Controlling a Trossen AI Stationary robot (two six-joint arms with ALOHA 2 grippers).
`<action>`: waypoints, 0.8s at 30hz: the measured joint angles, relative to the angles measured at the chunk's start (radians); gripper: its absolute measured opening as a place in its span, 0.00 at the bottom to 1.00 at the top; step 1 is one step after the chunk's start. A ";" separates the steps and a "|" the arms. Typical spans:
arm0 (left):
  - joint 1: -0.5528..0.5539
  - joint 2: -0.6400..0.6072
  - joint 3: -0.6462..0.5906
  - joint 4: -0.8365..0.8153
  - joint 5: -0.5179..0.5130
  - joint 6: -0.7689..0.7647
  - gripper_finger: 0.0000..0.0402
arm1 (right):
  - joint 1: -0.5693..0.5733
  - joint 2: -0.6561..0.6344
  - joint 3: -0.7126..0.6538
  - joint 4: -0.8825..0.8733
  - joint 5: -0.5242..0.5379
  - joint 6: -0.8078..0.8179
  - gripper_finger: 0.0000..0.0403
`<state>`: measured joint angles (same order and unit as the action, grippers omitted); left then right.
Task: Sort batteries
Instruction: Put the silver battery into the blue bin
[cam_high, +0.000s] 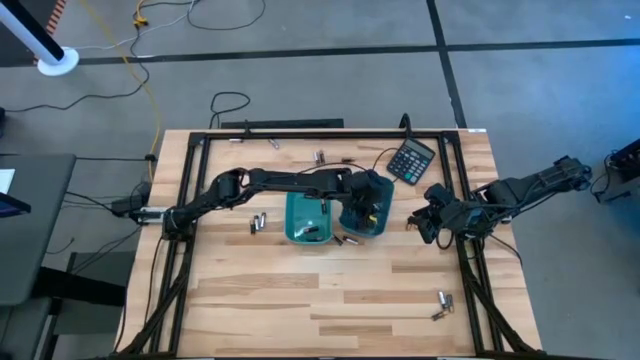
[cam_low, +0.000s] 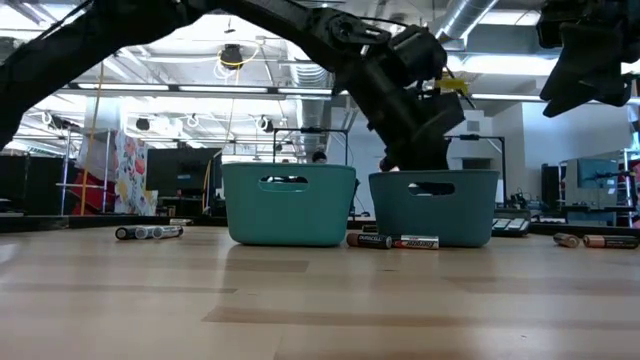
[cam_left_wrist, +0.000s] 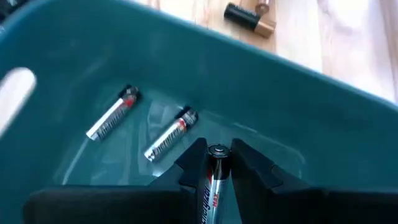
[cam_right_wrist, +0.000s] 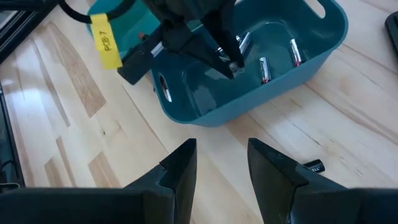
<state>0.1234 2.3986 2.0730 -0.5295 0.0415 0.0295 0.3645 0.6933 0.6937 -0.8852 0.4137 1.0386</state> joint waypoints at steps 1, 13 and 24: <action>0.002 0.006 0.003 0.005 -0.002 0.004 0.13 | 0.000 0.000 0.000 0.000 0.000 -0.001 0.39; 0.017 0.043 0.001 -0.022 -0.002 -0.079 0.15 | 0.002 0.000 0.000 -0.004 -0.001 -0.003 0.39; 0.020 0.041 0.000 -0.020 -0.002 -0.086 0.25 | 0.002 0.000 0.000 -0.004 -0.002 -0.009 0.39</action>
<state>0.1436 2.4397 2.0730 -0.5496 0.0395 -0.0561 0.3660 0.6936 0.6941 -0.8893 0.4122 1.0291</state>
